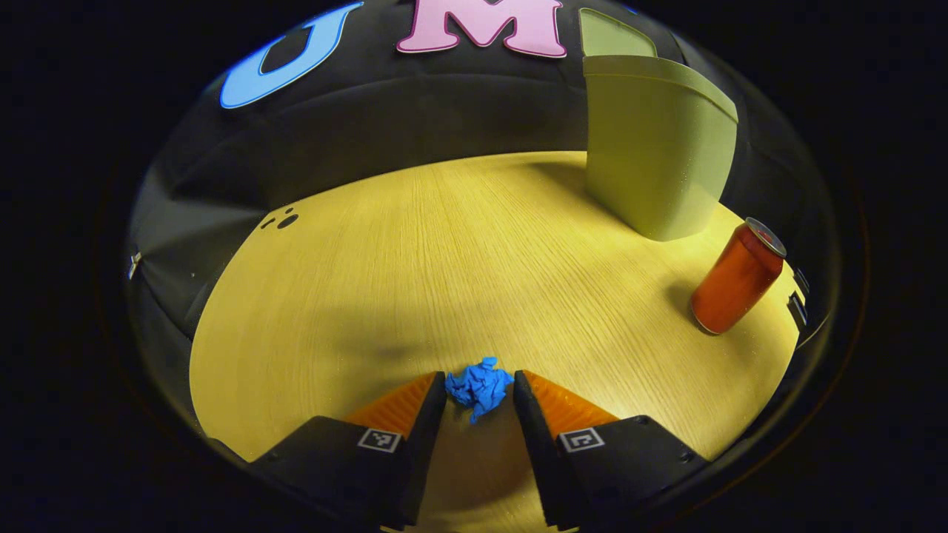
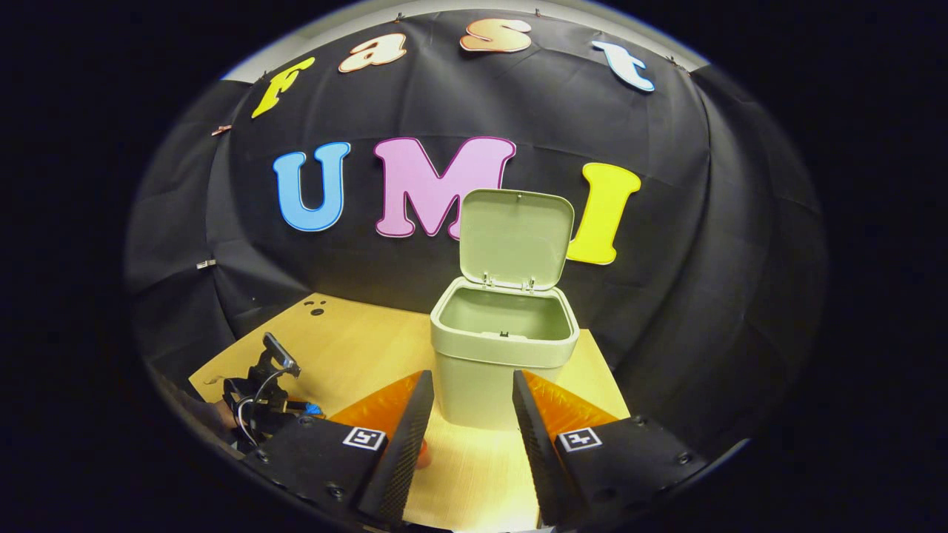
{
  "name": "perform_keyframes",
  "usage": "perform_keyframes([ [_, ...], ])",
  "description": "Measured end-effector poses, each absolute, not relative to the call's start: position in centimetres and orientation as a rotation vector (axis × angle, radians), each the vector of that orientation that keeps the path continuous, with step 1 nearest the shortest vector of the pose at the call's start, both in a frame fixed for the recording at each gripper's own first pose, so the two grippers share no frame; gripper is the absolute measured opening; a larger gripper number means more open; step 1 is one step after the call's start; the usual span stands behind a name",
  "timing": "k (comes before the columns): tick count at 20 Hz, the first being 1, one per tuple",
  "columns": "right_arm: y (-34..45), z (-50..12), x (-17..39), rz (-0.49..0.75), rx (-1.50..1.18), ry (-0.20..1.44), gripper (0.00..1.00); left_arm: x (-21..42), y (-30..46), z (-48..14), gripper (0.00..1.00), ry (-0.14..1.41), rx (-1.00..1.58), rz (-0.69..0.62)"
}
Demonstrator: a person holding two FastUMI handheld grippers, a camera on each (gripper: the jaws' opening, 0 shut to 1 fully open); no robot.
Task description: Press the lid of the desktop garbage bin to open it, pick up the crumpled paper on the desktop and throw it into the bin, then pick up the pop can on the desktop and drop it into the bin, and finally close the garbage bin lid.
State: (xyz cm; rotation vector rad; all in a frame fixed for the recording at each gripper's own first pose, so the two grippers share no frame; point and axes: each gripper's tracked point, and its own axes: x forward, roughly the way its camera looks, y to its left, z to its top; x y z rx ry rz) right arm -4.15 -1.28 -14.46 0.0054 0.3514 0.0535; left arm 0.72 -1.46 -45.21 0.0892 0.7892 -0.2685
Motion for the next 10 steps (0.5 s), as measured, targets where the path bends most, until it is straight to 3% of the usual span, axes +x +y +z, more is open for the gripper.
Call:
perform_keyframes([
  [1,-1.2,-14.7,-4.1,0.054,0.011,0.358,0.69,0.7,-1.5,-45.3,0.61,0.794,0.091,-0.277],
  [3,-1.1,-15.1,-4.1,0.056,0.018,0.370,0.69,0.7,-1.7,-45.4,0.46,0.807,0.100,-0.308],
  [6,-0.8,-15.9,-3.8,0.062,0.011,0.382,0.70,0.8,-1.0,-44.6,0.36,0.809,0.087,-0.306],
  [8,-0.3,-16.3,-3.6,0.076,0.020,0.390,0.70,1.1,-0.6,-43.3,0.43,0.789,0.064,-0.286],
  [10,0.2,-16.7,-3.6,0.091,0.033,0.397,0.70,1.5,-0.6,-40.9,0.39,0.747,0.041,-0.284],
])
